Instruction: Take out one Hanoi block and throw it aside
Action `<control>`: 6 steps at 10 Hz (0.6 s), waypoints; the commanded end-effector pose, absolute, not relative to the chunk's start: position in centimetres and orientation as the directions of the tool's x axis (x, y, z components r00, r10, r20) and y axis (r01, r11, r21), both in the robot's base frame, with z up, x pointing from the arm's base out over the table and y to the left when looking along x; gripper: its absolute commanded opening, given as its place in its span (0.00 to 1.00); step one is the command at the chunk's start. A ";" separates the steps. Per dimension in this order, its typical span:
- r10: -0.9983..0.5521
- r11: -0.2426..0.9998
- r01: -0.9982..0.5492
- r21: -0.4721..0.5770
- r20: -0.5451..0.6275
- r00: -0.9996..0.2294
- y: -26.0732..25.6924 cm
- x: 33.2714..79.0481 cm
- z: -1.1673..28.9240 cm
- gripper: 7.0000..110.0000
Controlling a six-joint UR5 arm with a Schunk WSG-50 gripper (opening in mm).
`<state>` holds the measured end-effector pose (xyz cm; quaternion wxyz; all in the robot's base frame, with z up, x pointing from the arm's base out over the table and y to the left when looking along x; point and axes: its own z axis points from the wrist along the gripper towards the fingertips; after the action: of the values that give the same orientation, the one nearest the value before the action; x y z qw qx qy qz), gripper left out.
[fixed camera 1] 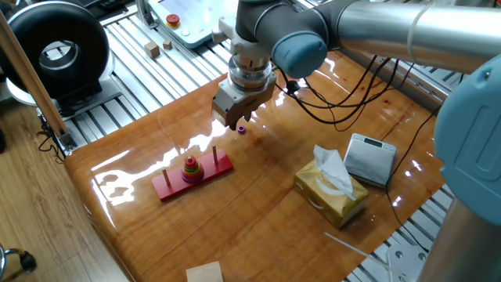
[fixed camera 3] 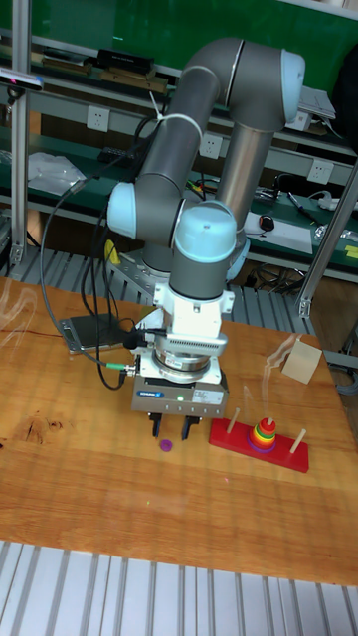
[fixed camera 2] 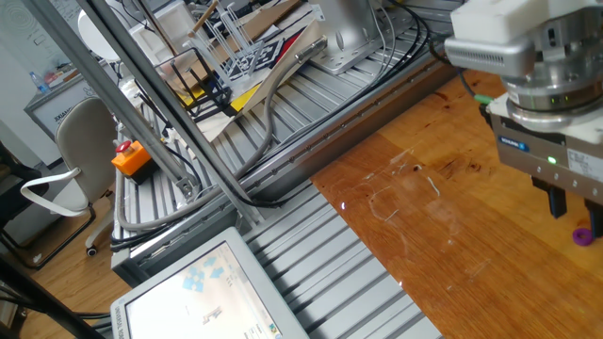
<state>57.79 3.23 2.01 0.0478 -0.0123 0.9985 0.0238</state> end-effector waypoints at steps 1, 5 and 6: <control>-0.006 0.999 -0.011 0.052 -0.098 -0.995 3.2 57.7 3.8 0.36; 0.051 0.999 0.049 0.022 -0.106 -0.993 2.7 57.4 5.2 0.36; 0.055 0.998 0.055 0.010 -0.104 -0.993 2.4 57.1 5.6 0.36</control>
<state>57.46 2.71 4.54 0.0512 0.0122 0.9986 0.0085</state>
